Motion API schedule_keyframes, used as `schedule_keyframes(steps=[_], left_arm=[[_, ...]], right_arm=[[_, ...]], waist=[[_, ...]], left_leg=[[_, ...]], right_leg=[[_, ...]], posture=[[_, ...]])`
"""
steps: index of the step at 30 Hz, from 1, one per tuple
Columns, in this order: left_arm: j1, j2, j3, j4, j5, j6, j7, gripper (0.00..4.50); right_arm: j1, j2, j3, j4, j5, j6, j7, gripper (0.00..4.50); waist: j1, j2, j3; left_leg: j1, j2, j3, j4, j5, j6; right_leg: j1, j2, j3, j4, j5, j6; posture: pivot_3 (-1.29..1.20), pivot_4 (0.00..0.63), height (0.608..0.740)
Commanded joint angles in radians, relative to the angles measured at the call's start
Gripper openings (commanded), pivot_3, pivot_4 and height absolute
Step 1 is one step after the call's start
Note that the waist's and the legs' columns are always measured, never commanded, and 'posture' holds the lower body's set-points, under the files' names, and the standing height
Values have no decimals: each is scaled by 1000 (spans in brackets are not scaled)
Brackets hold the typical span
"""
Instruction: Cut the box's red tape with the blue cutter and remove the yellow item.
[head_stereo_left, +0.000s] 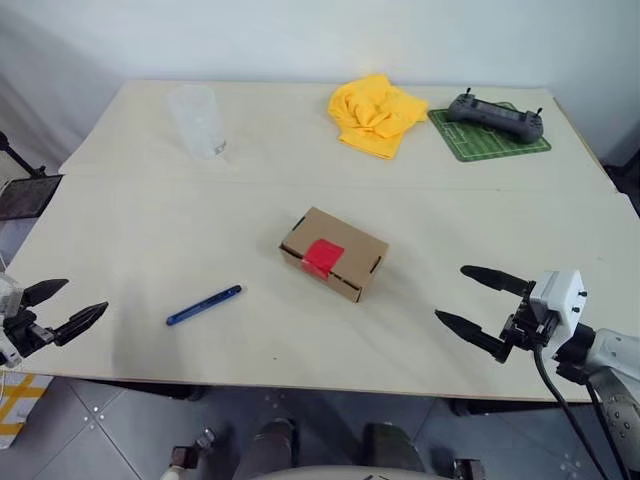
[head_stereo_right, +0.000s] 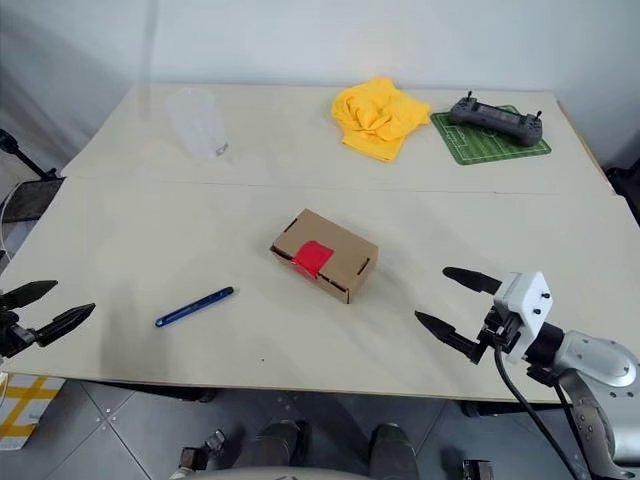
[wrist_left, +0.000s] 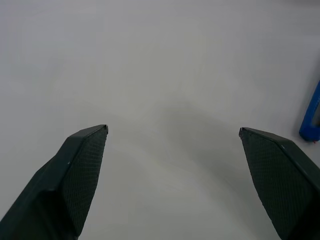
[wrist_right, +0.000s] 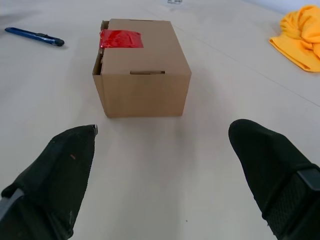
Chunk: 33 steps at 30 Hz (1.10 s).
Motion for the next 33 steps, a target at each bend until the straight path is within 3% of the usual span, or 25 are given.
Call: schedule_keyframes(steps=[1,4,7,12,14,18,19,25,33], left_arm=[[-21,8,5,14,14,-48,-3,4464],[-38,0,-43,-33,-21,12,-48,4464],[-113,-23,-113,-88,-48,67,-65,3877],[-382,-104,-321,-66,60,64,4,2240],[-554,-179,-437,32,157,33,60,1621],[-768,-288,-548,218,261,-10,117,331],[-803,-310,-569,247,272,-21,108,38],[-884,-392,-670,302,322,-20,49,38],[-761,-395,-708,43,224,258,-107,38]], right_arm=[[-10,18,5,-16,-7,-28,-11,4500],[-20,26,21,-16,-13,-20,-18,4500],[-30,25,57,-27,-19,20,-34,3903],[-90,43,205,-21,-153,63,-130,2116],[-151,76,303,26,-263,79,-201,1422],[-255,142,402,95,-382,119,-301,0],[-278,157,420,106,-398,124,-311,0],[-381,240,467,126,-400,216,-338,0],[-495,267,469,223,-439,229,-360,0]], waist=[[-2,0,0],[-2,0,0],[1,0,0],[16,-1,-1],[17,-1,-1],[5,-3,-1],[-3,-3,-1],[-35,-3,-1],[-40,-3,-1]], left_leg=[[0,0,1,0,0,0],[0,1,2,0,0,0],[1,1,2,0,0,0],[1,0,2,2,0,0],[1,-5,2,3,0,0],[0,-7,6,5,1,0],[0,-7,7,5,1,0],[0,-6,9,2,0,0],[0,-5,8,3,0,0]], right_leg=[[0,0,0,0,0,0],[0,1,0,0,0,0],[0,1,1,0,0,0],[0,1,1,2,0,0],[0,1,1,6,1,0],[-1,1,1,9,1,1],[-2,1,1,9,1,1],[-3,1,-2,8,1,1],[-2,1,-2,8,1,1]], posture=[[0,150,740],[0,150,740],[0,150,740],[0,150,740],[0,150,740],[0,150,740],[0,150,740],[0,150,740],[0,150,740]])
